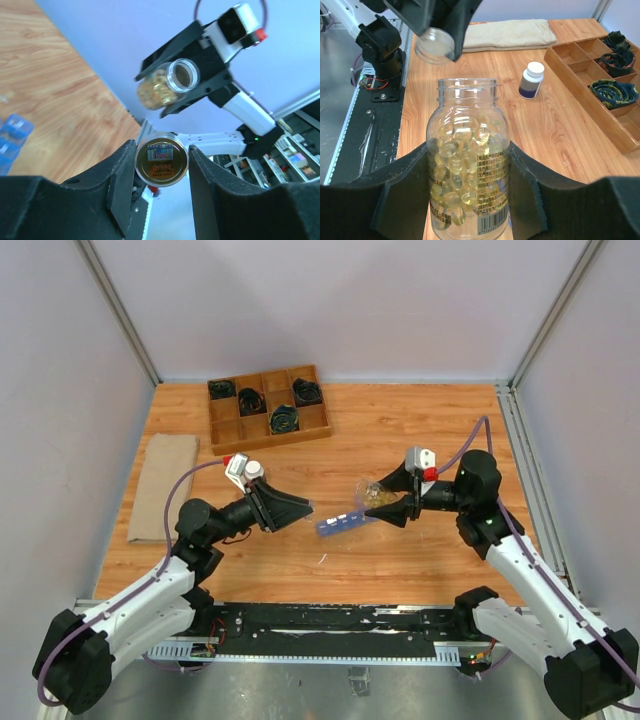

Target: Sort the pills into containers

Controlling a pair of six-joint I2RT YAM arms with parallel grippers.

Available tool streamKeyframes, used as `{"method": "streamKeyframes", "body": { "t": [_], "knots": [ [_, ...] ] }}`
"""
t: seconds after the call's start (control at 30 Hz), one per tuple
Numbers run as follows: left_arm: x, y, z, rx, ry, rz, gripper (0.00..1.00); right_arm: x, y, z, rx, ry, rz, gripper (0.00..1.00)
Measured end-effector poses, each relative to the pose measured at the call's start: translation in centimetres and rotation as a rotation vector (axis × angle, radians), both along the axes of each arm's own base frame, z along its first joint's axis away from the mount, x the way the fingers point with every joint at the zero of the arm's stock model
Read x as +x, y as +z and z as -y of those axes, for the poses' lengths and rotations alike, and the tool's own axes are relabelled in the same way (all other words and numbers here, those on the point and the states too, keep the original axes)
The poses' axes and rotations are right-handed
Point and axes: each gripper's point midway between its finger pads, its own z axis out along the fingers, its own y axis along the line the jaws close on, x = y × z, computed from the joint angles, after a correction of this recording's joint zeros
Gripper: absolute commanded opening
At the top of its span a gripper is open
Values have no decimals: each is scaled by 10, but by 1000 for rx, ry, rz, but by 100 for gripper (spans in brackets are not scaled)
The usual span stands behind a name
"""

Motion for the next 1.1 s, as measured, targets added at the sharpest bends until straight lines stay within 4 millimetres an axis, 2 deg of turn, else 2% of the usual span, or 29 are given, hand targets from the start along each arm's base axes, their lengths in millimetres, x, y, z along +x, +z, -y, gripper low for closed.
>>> {"method": "streamKeyframes", "body": {
  "t": [0.13, 0.23, 0.37, 0.7, 1.1],
  "knots": [
    [-8, 24, 3, -57, -39, 43, 34, -1, -2, -3, -35, 4, 19, 13],
    [-10, 31, 7, -73, -55, 54, 34, -6, -2, -7, -54, 24, 45, 13],
    [-8, 27, 13, -72, -51, 37, 34, -9, -8, -14, -81, 40, 57, 13],
    [1, 26, 22, -72, -19, 11, 34, -16, -40, -33, -193, 70, 41, 13],
    [7, 19, 27, -64, 9, -12, 33, -13, -41, -35, -220, 56, 69, 13]
  ]
}}
